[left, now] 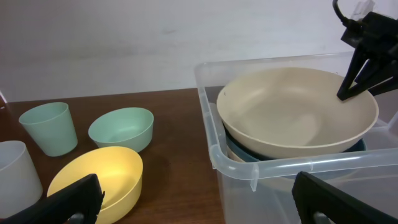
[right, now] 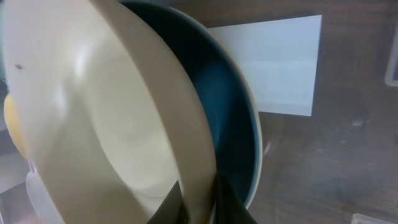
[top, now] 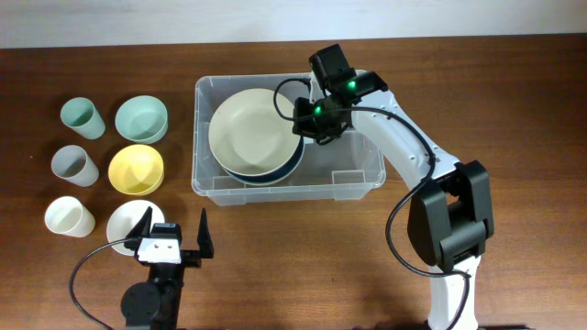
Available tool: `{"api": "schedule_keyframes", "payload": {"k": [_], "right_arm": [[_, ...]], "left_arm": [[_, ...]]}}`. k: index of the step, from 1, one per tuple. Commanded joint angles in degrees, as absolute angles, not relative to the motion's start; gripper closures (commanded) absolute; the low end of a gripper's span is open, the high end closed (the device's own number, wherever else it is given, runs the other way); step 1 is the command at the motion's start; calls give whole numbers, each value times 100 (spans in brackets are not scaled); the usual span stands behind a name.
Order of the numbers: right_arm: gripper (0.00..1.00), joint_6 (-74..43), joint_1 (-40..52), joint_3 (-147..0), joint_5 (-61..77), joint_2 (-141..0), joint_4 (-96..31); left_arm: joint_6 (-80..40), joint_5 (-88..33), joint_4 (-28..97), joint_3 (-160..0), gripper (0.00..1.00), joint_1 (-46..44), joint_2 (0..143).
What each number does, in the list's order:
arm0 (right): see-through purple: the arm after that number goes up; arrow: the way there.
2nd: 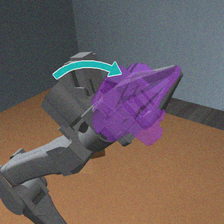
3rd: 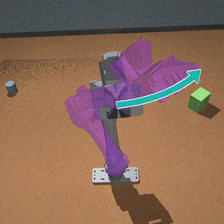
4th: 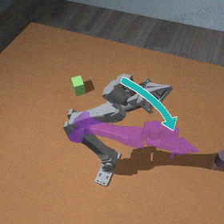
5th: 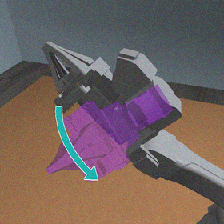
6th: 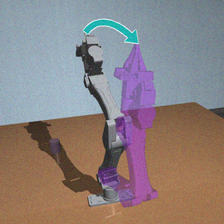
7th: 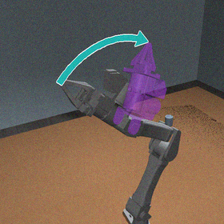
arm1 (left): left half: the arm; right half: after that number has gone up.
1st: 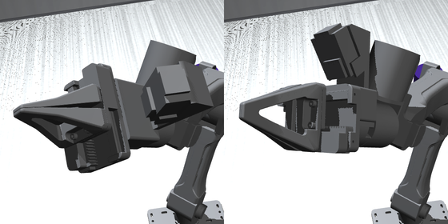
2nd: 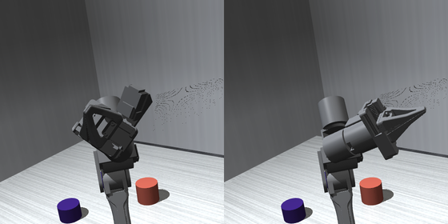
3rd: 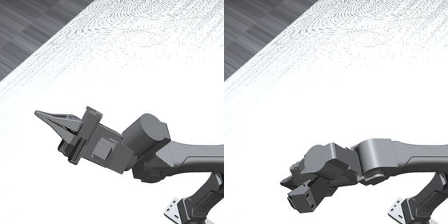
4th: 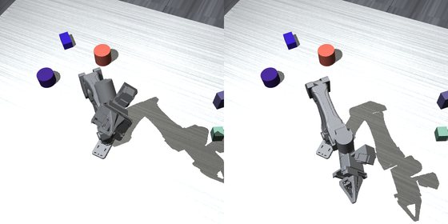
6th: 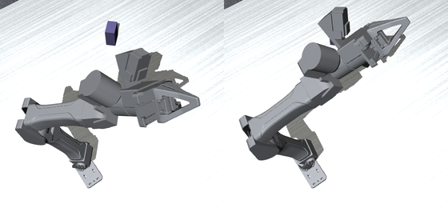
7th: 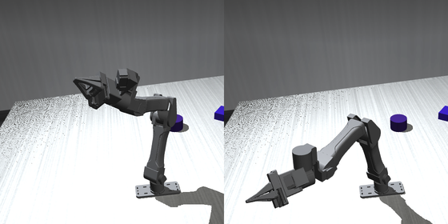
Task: Pack container
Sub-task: 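Lower the cream bowl onto the blue bowl and open the right gripper, then withdraw the right gripper up and to the right side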
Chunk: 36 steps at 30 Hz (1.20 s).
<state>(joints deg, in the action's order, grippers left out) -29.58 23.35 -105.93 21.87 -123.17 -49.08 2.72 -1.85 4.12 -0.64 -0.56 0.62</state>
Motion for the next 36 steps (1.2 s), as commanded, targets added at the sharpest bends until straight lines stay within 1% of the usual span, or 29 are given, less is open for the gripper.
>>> {"api": "schedule_keyframes", "payload": {"k": [1, 5, 10, 13, 15, 16, 20, 29, 32, 36], "right_arm": [[87, -2945, 2362, -10602, 2200, -12339, -4884], [85, -2945, 2362, -10602, 2202, -12339, -4884], [70, -2945, 2362, -10602, 2204, -12339, -4908], [64, -2945, 2362, -10602, 2202, -12339, -4930], [56, -2945, 2362, -10602, 2202, -12339, -4925], [53, -2943, 2362, -10602, 2200, -12339, -4925], [51, -2939, 2362, -10602, 2185, -12339, -4925], [51, -2867, 2355, -10608, 1900, -12337, -4923], [45, -2475, 2344, -10777, 1922, -12307, -5037], [38, -2005, 2303, -11537, 1831, -12210, -5607]], "left_arm": [[239, -167, 458, -49, 0, -21, 30], [239, -167, 458, -49, 1, -21, 30], [239, -167, 458, -49, 1, -21, 30], [239, -167, 458, -49, 1, -21, 30], [239, -167, 458, -49, 0, -21, 30], [239, -167, 458, -49, 0, -21, 30], [239, -167, 458, -49, 1, -21, 30], [239, -167, 458, -49, 1, -21, 30], [239, -167, 458, -49, 1, -21, 30], [239, -167, 458, -49, 1, -21, 30]]}}
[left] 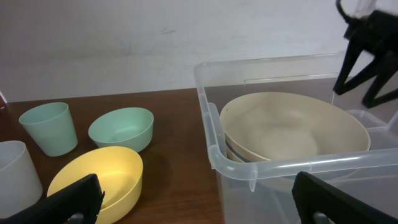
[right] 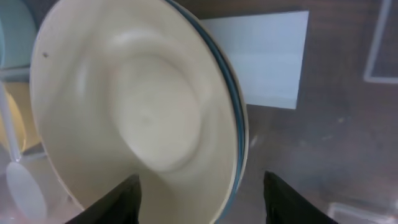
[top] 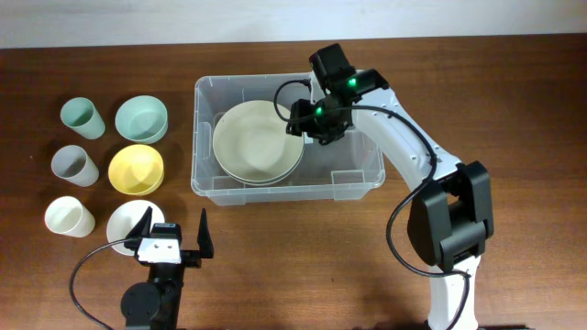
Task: Pack container
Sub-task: 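Withdraw the right gripper up and to the right side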
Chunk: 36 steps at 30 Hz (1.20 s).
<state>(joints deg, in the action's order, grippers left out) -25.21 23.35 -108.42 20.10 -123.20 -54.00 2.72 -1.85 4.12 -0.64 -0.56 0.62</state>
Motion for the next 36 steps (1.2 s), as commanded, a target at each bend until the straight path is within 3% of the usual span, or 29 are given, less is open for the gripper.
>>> {"api": "schedule_keyframes", "payload": {"k": [1, 4, 6, 14, 24, 36], "right_arm": [[35, -1986, 2272, -11850, 1708, -12178, -5830], [9, -1970, 2073, -13190, 974, -12053, -6746], [1, -1997, 1885, -13896, 519, -12011, -7262], [1, -2447, 102, -15841, -222, -11992, -9172], [1, -2274, -2355, -15209, 338, -12005, -9732], [1, -2294, -3002, -13976, 320, -12007, -9730]], "left_arm": [[239, -167, 458, -49, 1, -21, 30], [239, -167, 458, -49, 1, -21, 30], [239, -167, 458, -49, 1, -21, 30], [239, -167, 458, -49, 1, -21, 30], [239, -169, 458, -49, 1, -21, 30], [239, -167, 458, -49, 1, -21, 30]]}}
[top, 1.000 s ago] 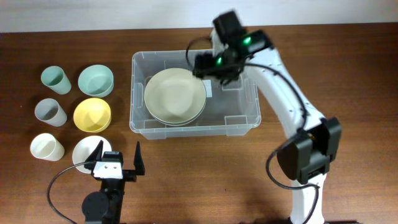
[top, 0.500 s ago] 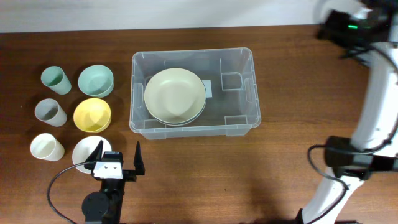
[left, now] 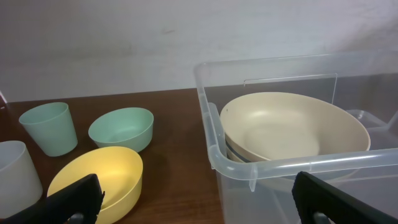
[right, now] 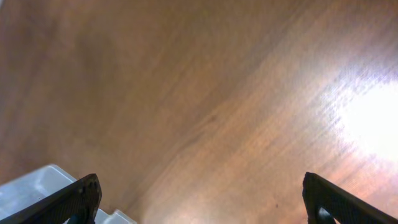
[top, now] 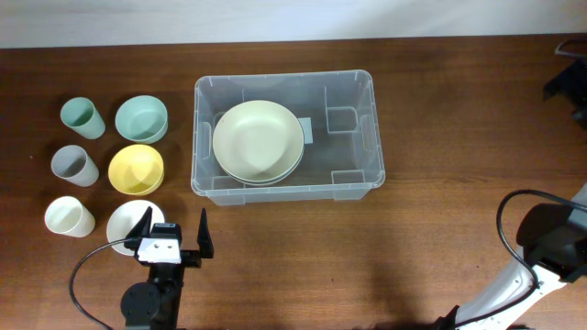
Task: Pack container
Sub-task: 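Withdraw the right gripper up and to the right side, then move the left gripper to the yellow bowl and grasp its rim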
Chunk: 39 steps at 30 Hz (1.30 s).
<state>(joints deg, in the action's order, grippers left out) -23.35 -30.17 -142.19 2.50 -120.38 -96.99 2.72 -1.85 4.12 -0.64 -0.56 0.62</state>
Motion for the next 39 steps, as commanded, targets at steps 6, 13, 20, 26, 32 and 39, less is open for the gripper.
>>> {"api": "schedule_keyframes", "payload": {"k": [6, 13, 20, 26, 32, 39], "right_arm": [[1, -2294, -2998, -13778, 320, -12011, -9727], [1, -2294, -2998, -13778, 320, -12011, -9708], [1, -2294, -3004, -13778, 320, -12011, -9708], [1, -2294, -3002, -13778, 320, -12011, -9708], [1, -2294, -3002, -13778, 320, -12011, -9710], [1, -2294, -3002, -13778, 320, -12011, -9710]], "left_arm": [[239, -167, 458, -49, 1, -21, 30], [239, -167, 458, -49, 1, -21, 30], [239, -167, 458, -49, 0, -21, 30], [244, -139, 451, -49, 1, -19, 30], [244, -458, -642, -54, 1, -19, 30], [1133, -1000, -1402, -696, 0, -19, 301]]}}
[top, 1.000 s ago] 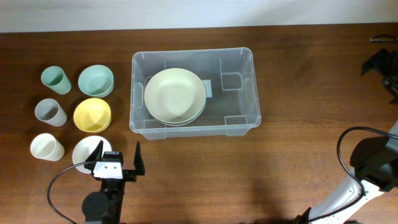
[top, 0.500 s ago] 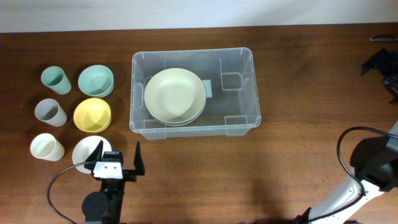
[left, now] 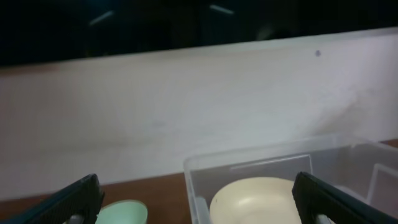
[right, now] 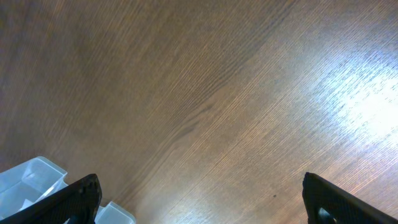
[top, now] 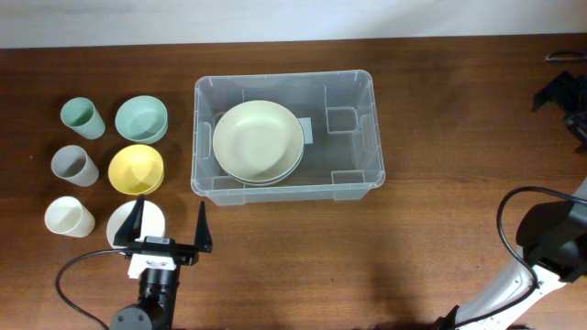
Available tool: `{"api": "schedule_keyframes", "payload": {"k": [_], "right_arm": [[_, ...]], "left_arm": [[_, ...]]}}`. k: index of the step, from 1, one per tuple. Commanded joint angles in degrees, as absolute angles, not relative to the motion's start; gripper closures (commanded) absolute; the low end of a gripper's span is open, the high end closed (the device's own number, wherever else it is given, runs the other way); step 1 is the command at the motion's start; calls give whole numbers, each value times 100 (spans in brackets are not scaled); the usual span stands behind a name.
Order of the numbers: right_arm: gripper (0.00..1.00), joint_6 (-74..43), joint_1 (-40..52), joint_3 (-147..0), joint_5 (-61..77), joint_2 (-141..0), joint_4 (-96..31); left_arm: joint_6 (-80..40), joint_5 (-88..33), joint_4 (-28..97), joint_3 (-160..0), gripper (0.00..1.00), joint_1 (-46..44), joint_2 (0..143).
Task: Pack container
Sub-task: 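Move the left gripper to the yellow bowl and grasp its rim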
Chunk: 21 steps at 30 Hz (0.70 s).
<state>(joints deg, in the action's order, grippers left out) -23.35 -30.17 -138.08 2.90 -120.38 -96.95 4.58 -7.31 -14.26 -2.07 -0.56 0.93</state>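
Observation:
The clear plastic container (top: 378, 137) sits mid-table and also shows in the left wrist view (left: 205, 163). Inside it, at its left end, a cream plate (top: 258, 139) lies flat on a blue one whose rim just peeks out. My left gripper (top: 171, 225) is open near the front edge, partly over a white bowl (top: 122, 225), and holds nothing. Its camera looks towards the container and the wall, and its fingertips (left: 78, 199) are spread wide. My right gripper (top: 561, 94) is open and empty at the table's far right edge, over bare wood (right: 202, 202).
Left of the container stand a green cup (top: 81, 117), a green bowl (top: 141, 119), a grey cup (top: 73, 165), a yellow bowl (top: 136, 169) and a white cup (top: 69, 216). The container's right half holds nothing. A corner of the container (right: 34, 180) shows in the right wrist view.
My left gripper has lifted and its camera has tipped up: the wall fills its view, and the cups and yellow bowl have dropped out. The right gripper has barely shifted.
My right gripper was shut on the rim of the cream plate, tilted over the blue plate in the container. Then it was open, the cream plate flat on the blue one. Then it was at the far right table edge, and now the left gripper is raised.

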Motion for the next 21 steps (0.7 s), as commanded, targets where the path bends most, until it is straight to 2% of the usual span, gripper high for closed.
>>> {"api": "schedule_keyframes", "payload": {"k": [1, 3, 8, 12, 17, 21], "right_arm": [[1, -2294, -3002, -13778, 320, -12011, -9710], [1, -2294, -3002, -13778, 320, -12011, -9708], [1, -2294, -3002, -13778, 320, -12011, -9710], [1, -2294, -3002, -13778, 320, -12014, -9708], [1, -2294, -3004, -13778, 320, -12014, -9710], [1, -2294, -3002, -13778, 320, -12014, -9710]], "left_arm": [[1426, -906, -1345, -915, 1, -19, 462], [1806, -569, -1190, -1409, 0, -19, 875], [1835, 346, -183, -3323, 1, -19, 2626], [1940, 19, 1057, -5251, 1, -21, 4244], [1911, -23, 1931, -6700, 0, -19, 5450], [1212, 266, 3159, -7979, 1, 143, 6416]]}}
